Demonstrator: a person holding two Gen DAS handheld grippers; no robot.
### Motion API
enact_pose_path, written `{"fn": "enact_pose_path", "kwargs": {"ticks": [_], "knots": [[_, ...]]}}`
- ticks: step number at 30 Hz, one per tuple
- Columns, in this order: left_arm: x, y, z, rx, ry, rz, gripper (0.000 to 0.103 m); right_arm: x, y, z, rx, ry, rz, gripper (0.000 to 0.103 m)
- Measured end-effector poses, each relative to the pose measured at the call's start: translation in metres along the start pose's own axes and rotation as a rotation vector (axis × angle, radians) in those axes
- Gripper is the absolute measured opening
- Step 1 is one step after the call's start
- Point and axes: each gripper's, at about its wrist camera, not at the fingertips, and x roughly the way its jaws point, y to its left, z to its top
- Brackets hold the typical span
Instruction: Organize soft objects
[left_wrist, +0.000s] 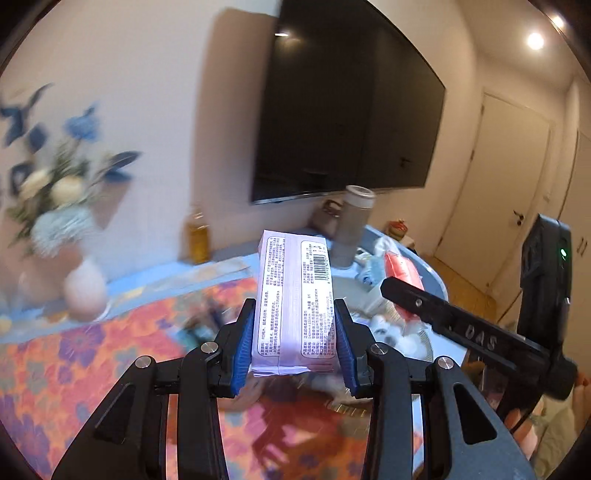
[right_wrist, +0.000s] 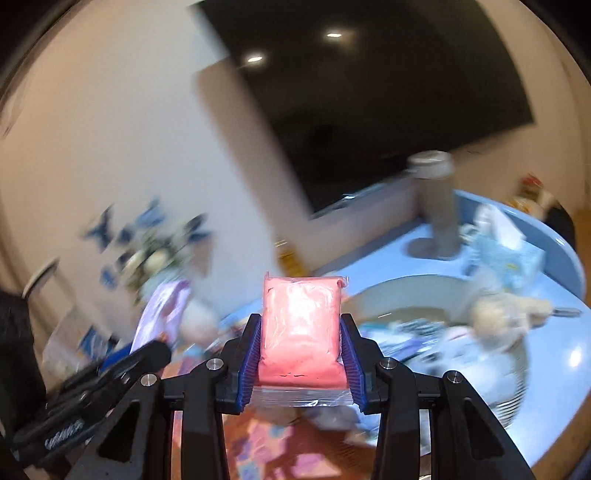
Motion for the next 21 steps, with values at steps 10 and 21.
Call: {"fn": "enact_pose_path", "kwargs": {"ticks": [10, 21], "knots": [[0.097, -0.026, 0.007, 0.026, 0.093, -0.06, 0.038, 0.058, -0.071, 0.036, 0.107, 0.107, -0.165, 0.041], [0.075, -0.007, -0.011, 0.002, 0.065, -0.119, 0.064, 0.04, -0.071, 0.007, 0.012, 0.101, -0.253, 0.078]]}}
